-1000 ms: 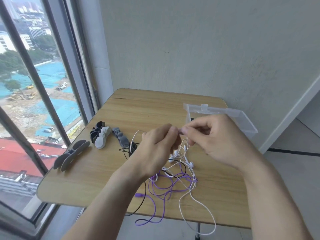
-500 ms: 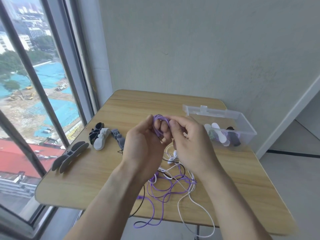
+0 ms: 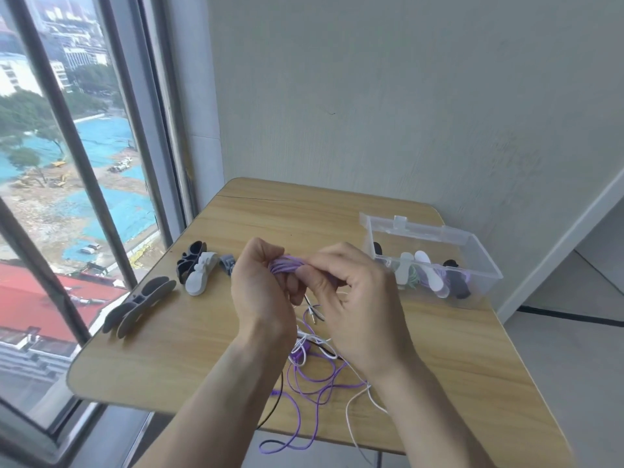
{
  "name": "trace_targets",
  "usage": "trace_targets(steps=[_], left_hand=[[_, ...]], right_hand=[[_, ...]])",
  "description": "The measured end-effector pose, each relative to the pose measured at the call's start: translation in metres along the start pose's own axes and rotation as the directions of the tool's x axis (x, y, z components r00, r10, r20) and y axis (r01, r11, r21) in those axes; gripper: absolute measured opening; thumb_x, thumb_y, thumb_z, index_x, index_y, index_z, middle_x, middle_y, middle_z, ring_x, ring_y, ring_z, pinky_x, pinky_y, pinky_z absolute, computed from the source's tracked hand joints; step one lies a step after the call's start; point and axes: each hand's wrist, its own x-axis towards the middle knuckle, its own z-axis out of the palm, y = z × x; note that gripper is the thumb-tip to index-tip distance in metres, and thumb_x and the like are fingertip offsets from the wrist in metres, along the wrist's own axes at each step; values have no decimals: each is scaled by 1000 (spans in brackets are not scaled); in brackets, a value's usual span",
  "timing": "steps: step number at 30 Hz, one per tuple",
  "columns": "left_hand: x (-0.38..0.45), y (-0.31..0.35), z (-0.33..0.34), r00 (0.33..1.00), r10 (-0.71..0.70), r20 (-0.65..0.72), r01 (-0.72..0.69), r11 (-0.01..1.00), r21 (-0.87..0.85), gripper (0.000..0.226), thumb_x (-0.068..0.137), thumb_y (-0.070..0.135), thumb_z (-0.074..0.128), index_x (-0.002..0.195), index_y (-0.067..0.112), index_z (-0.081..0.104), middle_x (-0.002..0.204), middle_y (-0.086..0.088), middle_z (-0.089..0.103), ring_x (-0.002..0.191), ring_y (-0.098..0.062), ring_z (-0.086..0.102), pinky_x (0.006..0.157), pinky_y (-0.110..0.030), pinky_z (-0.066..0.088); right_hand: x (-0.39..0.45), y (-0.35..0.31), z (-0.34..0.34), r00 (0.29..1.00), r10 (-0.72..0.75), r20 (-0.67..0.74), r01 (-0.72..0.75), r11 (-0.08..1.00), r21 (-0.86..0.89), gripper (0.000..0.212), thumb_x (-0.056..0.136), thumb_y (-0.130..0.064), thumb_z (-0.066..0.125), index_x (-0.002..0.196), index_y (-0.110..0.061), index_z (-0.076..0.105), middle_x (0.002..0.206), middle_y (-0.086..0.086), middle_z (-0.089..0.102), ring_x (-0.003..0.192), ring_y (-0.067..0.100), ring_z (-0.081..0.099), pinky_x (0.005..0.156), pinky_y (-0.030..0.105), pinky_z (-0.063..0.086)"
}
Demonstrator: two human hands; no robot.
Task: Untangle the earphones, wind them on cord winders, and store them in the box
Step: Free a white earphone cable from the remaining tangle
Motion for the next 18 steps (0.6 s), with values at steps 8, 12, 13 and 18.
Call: trace_targets(steps=[8, 12, 13, 18], left_hand=[[-4, 8, 0, 1000, 28, -12, -28, 999, -26, 30, 55, 1, 31, 33, 22, 28, 39, 5, 23, 34, -10, 17, 36, -19, 12], [-2, 9, -3, 1000, -25, -9, 25, 1000, 0, 16, 53, 3, 34, 49, 18, 28, 49, 1, 26, 44, -14, 21, 36, -20, 20], [-2, 8, -2, 999, -45, -11, 45, 999, 3, 17, 55, 2, 34, 51, 18, 28, 50, 0, 26, 45, -14, 22, 36, -19, 21], [7, 5, -8, 994, -107, -35, 112, 932, 344, 43, 87, 8, 44, 44, 13, 45, 37, 0, 37, 34, -17, 39, 53, -28, 41]], right_hand=[[-5, 6, 8, 993, -114, -1, 114, 993, -5, 22, 95, -11, 66, 115, -10, 75, 103, -3, 68, 93, 7, 68, 79, 20, 52], [-7, 10, 9, 996, -61, 70, 58, 997, 46, 27, 97, -13, 62, 123, -13, 72, 103, -3, 63, 92, 11, 67, 79, 18, 50], [-7, 10, 10, 996, -71, 55, 69, 997, 27, 25, 97, -13, 62, 120, -13, 73, 100, -4, 63, 90, 9, 66, 78, 16, 49], [-12, 14, 15, 997, -71, -29, 69, 996, -51, 20, 92, -4, 67, 110, -11, 76, 93, -5, 64, 85, 3, 64, 74, 10, 45]])
